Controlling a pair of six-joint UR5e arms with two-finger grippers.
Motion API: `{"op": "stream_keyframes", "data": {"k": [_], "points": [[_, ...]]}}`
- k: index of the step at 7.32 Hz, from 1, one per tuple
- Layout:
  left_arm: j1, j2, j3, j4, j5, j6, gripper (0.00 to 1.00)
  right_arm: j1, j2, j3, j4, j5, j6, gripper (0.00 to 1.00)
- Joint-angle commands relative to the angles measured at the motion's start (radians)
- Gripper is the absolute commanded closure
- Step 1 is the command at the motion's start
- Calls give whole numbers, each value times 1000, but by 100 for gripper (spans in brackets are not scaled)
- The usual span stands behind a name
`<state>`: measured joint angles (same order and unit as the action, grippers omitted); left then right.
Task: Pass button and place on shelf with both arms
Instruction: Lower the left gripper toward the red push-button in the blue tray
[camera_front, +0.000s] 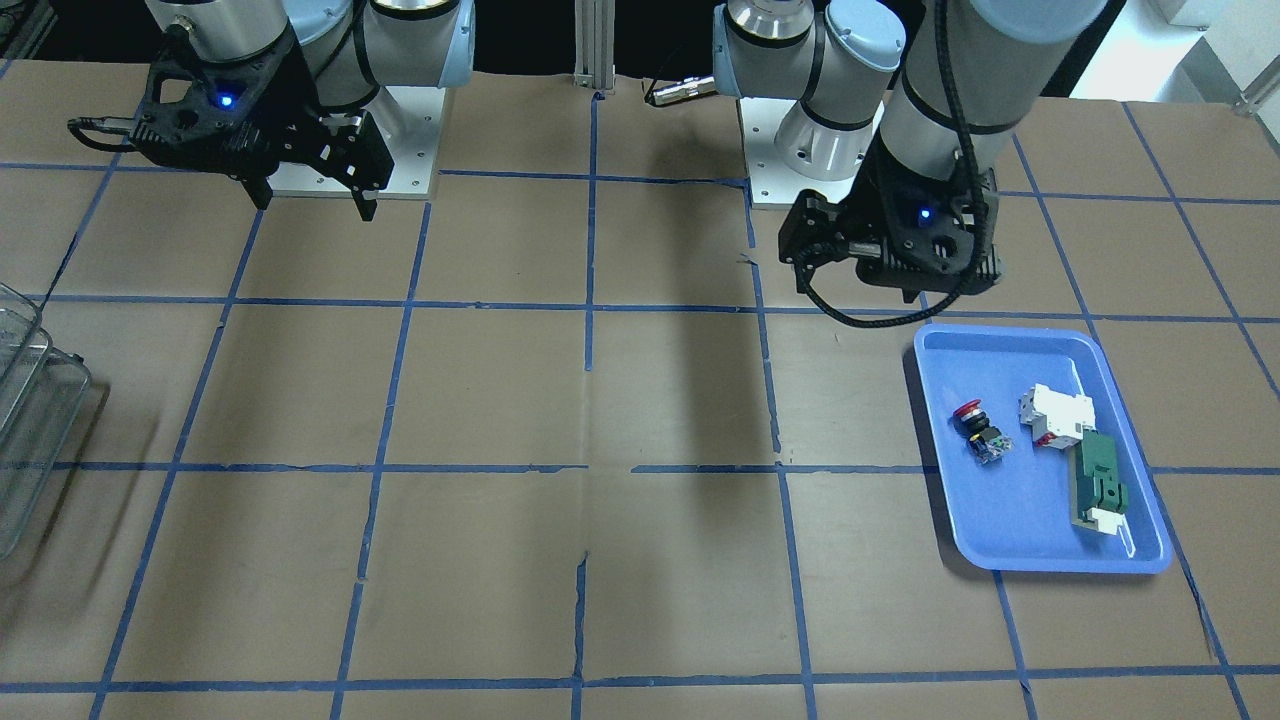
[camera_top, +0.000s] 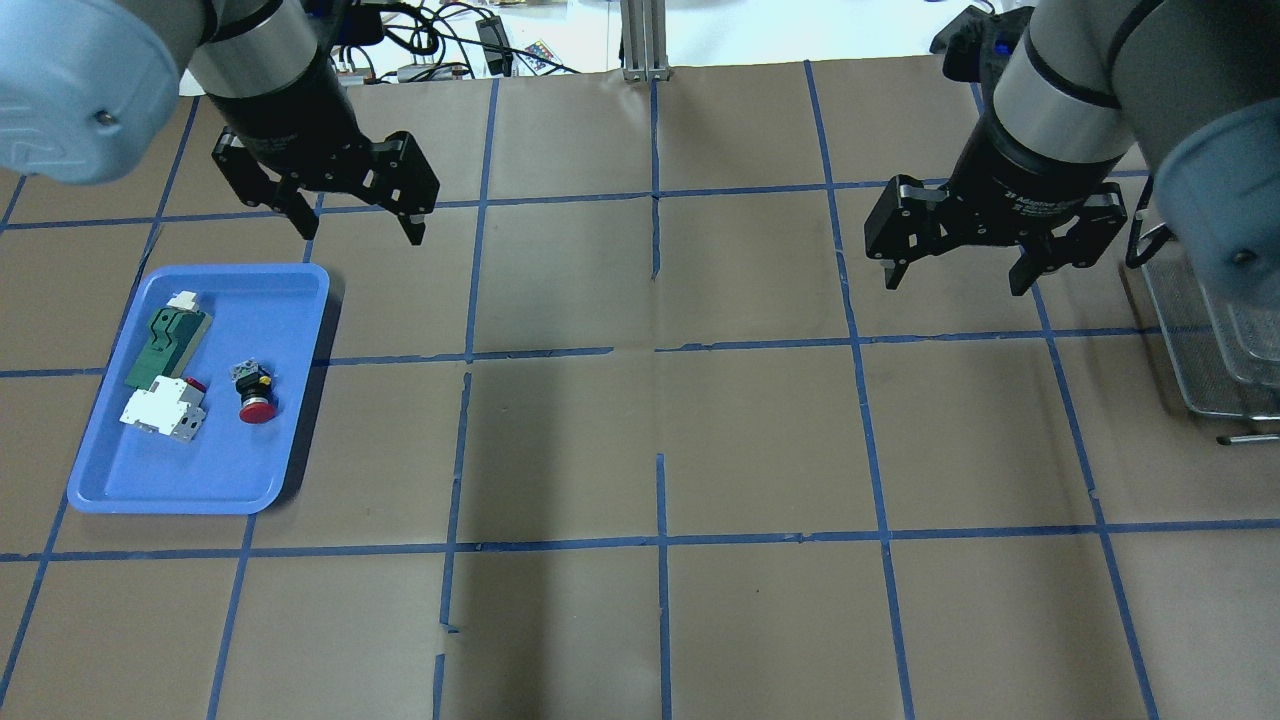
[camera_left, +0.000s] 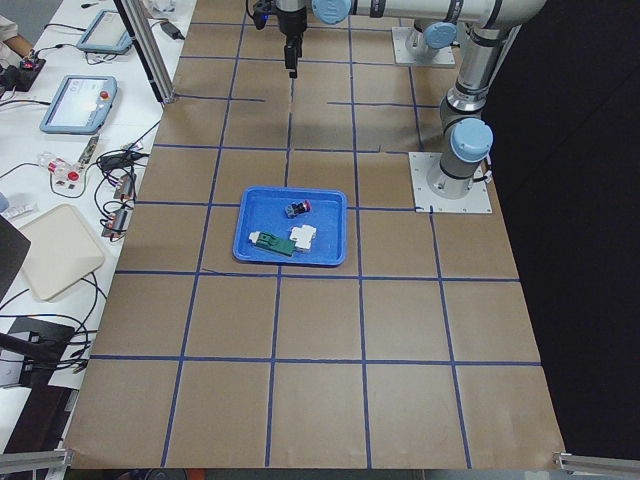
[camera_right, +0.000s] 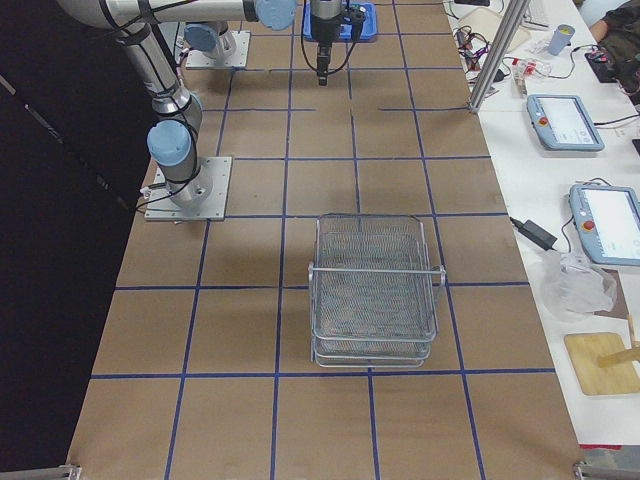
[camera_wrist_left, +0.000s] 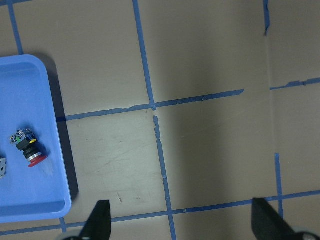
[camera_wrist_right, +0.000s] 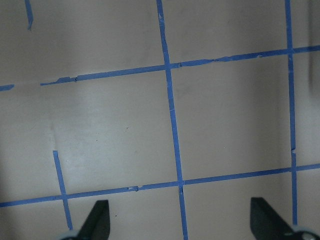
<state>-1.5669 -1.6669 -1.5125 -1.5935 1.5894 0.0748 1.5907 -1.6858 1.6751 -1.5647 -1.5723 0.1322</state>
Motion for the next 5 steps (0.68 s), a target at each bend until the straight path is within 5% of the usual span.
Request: {"op": "stream_keyframes", "data": {"k": [1,3,5], "points": [[164,-33,-153,164,1,81,0,0,0,0,0,0,-2,0],[285,-43,-286,269,-2,102,0,0,0,0,0,0,-3,0],[379,-94,-432,550,-6,94,0,0,0,0,0,0,-3,0]]}}
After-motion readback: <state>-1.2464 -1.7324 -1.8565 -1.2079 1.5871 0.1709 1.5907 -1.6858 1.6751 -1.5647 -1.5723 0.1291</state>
